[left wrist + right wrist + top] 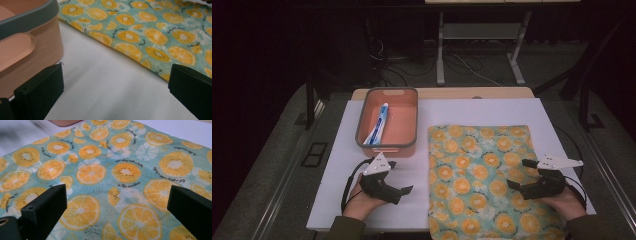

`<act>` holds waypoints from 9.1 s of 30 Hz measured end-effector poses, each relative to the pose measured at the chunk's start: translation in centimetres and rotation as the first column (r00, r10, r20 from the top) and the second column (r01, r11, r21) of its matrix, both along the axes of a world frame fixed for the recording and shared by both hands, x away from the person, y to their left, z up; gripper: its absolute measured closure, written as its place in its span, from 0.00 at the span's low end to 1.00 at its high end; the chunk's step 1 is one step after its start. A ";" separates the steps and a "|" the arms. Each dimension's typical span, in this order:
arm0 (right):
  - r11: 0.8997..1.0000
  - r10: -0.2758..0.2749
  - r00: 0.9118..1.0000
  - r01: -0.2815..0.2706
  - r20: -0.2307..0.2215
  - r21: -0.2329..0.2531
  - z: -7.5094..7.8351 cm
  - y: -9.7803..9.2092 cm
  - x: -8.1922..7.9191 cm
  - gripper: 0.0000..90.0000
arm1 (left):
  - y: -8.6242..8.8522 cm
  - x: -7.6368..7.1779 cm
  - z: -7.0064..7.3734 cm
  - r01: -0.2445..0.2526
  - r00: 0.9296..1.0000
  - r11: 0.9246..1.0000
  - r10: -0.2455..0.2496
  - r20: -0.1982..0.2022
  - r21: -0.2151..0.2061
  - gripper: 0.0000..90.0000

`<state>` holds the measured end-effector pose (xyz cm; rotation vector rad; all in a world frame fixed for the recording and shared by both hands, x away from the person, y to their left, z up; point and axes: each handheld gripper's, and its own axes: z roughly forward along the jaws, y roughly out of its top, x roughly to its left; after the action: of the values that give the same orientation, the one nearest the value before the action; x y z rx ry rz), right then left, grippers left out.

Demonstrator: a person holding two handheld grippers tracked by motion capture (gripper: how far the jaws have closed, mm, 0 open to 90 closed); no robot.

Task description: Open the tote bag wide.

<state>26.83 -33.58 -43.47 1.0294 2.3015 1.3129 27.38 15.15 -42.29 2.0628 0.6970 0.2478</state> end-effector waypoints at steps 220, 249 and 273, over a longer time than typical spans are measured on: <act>0.992 0.120 0.991 -0.122 -0.056 -0.037 1.0 3.6 -1.2 0.03 | -7.5 4.2 2.4 -0.104 0.993 0.994 0.103 0.062 0.024 0.43; 0.934 0.273 0.952 -0.297 -0.139 -0.199 -1.5 12.8 0.2 0.93 | -0.7 -1.0 -1.2 -0.014 1.000 1.000 0.014 -0.004 0.021 0.00; 0.978 0.164 0.981 -0.176 -0.103 -0.114 1.0 13.6 5.4 0.48 | -0.3 -0.8 -0.9 -0.017 1.000 1.000 0.017 0.008 0.008 0.01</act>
<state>32.25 -19.94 -42.49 0.8874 2.5543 1.1885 26.54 14.86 -43.22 2.0631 0.7105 0.2688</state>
